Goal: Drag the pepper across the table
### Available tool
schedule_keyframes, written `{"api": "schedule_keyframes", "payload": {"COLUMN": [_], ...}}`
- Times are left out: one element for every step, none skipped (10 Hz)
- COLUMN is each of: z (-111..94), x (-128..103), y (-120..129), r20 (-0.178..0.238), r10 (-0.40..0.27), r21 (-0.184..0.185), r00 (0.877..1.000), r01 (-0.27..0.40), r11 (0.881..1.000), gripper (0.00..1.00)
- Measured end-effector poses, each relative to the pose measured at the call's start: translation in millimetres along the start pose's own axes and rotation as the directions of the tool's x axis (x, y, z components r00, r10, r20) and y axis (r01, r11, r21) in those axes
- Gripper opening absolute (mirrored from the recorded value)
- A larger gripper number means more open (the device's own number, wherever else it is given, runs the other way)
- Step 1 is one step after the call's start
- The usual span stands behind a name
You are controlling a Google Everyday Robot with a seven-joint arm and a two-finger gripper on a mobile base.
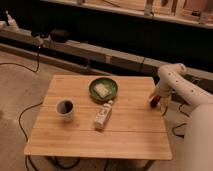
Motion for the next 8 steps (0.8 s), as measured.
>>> {"api": "schedule_keyframes", "payload": {"z": [5.5, 9.0, 13.5, 18.4, 22.3, 25.2, 26.4, 24.3], "x": [0.8, 1.7, 1.6, 1.5, 1.0, 0.3, -0.7, -2.1], "y": [1.0, 1.8, 2.3, 1.8, 0.7, -0.5, -2.8, -7.0], "r20": [-0.006, -0.011, -0.013, -0.015, -0.015, -0.015, -0.014, -0.015], "r10": [0.01, 0.016, 0.02, 0.024, 0.026, 0.027, 0.024, 0.017], "r21": [-0.006, -0.012, -0.017, -0.022, -0.026, -0.029, -0.03, -0.026], "r00": [1.0, 1.0, 1.0, 1.0, 1.0, 1.0, 1.0, 1.0], "r01": [-0.01, -0.016, -0.021, -0.025, -0.027, -0.027, -0.024, -0.017], "r11": [1.0, 1.0, 1.0, 0.999, 0.999, 0.999, 0.999, 1.0], "gripper": [0.66, 0.66, 0.66, 0.64, 0.55, 0.47, 0.43, 0.43]}}
